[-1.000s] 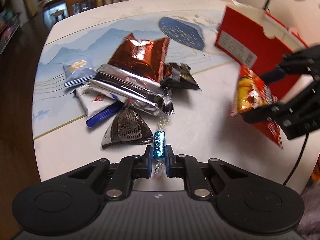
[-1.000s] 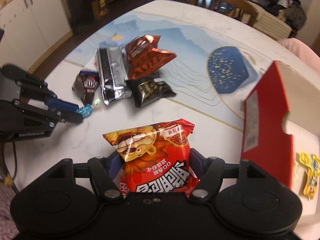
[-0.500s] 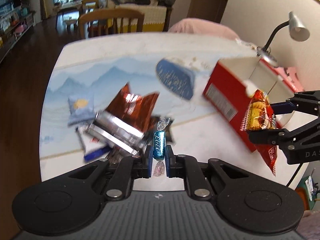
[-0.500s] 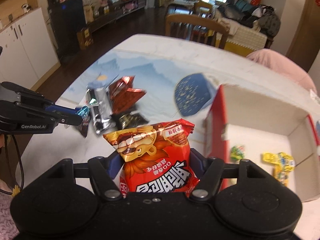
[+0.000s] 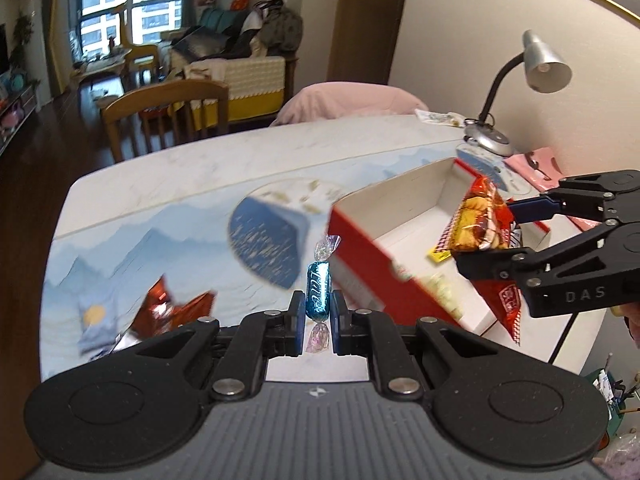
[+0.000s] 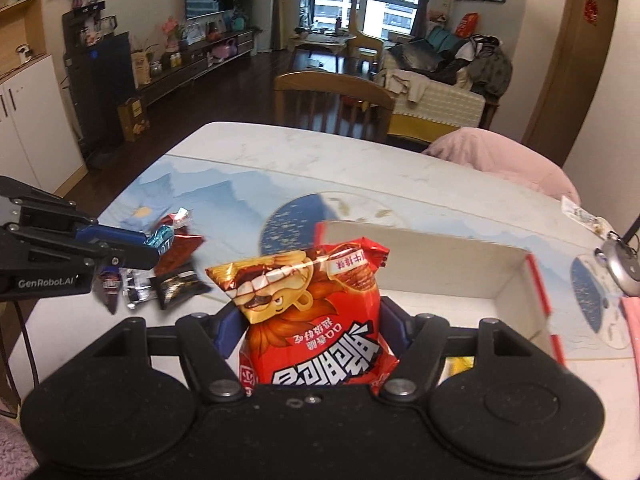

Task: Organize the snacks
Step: 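Carry the red chip bag and blue candy over the red box, then open the right gripper to drop the chip bag while the left releases the candy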

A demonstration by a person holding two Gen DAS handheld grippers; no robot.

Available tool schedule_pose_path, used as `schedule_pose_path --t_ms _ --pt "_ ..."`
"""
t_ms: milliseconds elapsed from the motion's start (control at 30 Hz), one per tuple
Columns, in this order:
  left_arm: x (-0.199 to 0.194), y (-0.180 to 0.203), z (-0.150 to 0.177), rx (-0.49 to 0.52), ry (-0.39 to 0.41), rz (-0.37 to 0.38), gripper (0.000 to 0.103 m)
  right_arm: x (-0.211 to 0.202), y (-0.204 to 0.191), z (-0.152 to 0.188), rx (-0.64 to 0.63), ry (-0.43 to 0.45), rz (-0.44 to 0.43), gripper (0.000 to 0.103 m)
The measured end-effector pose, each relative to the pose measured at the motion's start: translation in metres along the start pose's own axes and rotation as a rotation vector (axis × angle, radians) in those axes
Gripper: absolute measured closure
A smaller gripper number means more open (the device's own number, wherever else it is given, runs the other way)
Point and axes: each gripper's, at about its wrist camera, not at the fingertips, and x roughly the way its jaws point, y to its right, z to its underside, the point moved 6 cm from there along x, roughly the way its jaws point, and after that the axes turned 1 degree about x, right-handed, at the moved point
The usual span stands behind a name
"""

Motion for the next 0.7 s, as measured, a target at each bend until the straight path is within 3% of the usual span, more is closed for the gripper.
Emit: schedule_pose_path --t_ms 400,700 --pt "0.047 0.075 -0.04 0.054 -0.022 0.024 0.091 0.014 0.083 0.006 0.028 -0.021 0.047 0.035" --pt "0.1 0.112 -0.061 0.042 -0.1 0.022 0.091 0.039 0.145 0.019 0.05 -0.073 0.076 0.035"
